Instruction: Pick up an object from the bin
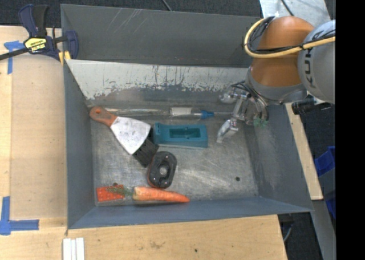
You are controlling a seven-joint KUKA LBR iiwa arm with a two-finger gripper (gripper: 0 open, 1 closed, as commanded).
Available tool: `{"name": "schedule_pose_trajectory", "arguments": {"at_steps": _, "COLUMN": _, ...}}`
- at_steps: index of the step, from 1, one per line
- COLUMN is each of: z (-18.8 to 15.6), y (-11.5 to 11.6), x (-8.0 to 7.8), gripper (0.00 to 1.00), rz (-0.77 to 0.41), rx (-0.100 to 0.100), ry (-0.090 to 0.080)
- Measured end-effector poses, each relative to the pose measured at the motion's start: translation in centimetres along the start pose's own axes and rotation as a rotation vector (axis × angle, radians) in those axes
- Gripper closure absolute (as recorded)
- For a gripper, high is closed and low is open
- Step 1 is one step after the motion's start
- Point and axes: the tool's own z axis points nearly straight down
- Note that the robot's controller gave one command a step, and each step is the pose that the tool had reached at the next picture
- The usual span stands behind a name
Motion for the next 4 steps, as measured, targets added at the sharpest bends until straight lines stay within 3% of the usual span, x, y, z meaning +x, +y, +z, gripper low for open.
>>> {"name": "schedule_pose_trajectory", "arguments": {"at_steps": 1, "z": 0.8, "y": 2.0, "x": -0.4, "gripper": 0.00, "rz": -0.242, "rx": 0.001, "ry": -0.005}}
{"name": "schedule_pose_trajectory", "arguments": {"at_steps": 2, "z": 1.2, "y": 2.4, "x": 0.7, "gripper": 0.00, "rz": -0.450, "rx": 0.000, "ry": -0.002}}
{"name": "schedule_pose_trajectory", "arguments": {"at_steps": 3, "z": 2.1, "y": 5.7, "x": 1.0, "gripper": 0.00, "rz": -0.602, "rx": 0.002, "ry": -0.005}}
{"name": "schedule_pose_trajectory", "arguments": {"at_steps": 4, "z": 6.7, "y": 5.3, "x": 0.3, "gripper": 1.00, "rz": -0.801, "rx": -0.015, "ry": 0.013}}
